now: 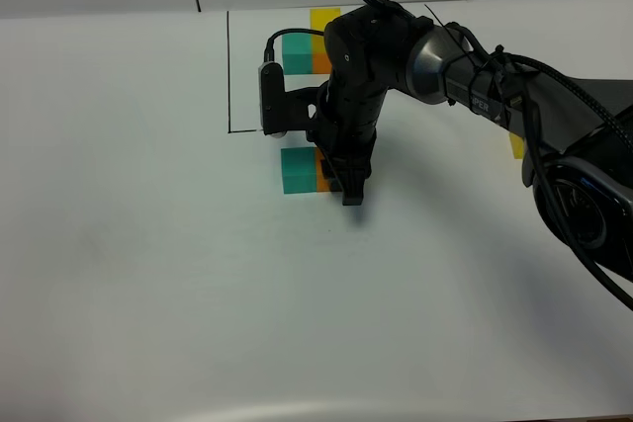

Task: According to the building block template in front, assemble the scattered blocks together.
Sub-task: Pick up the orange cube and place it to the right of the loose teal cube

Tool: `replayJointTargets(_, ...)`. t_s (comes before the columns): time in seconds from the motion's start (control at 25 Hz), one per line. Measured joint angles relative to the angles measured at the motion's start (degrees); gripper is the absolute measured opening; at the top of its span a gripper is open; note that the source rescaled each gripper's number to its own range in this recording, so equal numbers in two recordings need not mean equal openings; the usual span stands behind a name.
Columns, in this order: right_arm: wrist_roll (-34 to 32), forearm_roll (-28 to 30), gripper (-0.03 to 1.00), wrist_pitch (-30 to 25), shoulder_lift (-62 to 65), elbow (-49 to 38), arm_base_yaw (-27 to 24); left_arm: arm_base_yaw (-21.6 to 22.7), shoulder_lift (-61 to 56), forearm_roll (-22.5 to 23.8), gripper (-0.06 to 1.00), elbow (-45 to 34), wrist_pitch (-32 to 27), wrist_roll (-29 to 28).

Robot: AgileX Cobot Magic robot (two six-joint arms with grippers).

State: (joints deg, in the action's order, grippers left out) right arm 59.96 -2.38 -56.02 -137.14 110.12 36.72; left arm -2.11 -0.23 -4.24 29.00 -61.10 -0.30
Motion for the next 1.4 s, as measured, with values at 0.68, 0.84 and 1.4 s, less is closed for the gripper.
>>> replayJointTargets(0.68, 0.0, -0.2, 0.30, -0.4, -0.7, -0.1, 0.0, 0.0, 0.0, 0.0, 0.85, 0.0, 0.0, 0.0)
replayJointTargets(0.84, -0.4, 0.4, 0.68, -1.1, -0.5, -0.1, 0.1, 0.0, 0.0, 0.0, 0.85, 0.0, 0.0, 0.0)
replayJointTargets(1.4, -13.3, 3.0, 0.81, -1.2, 12.4, -8.9, -6.9, 0.0, 0.0, 0.0, 0.85, 0.0, 0.0, 0.0)
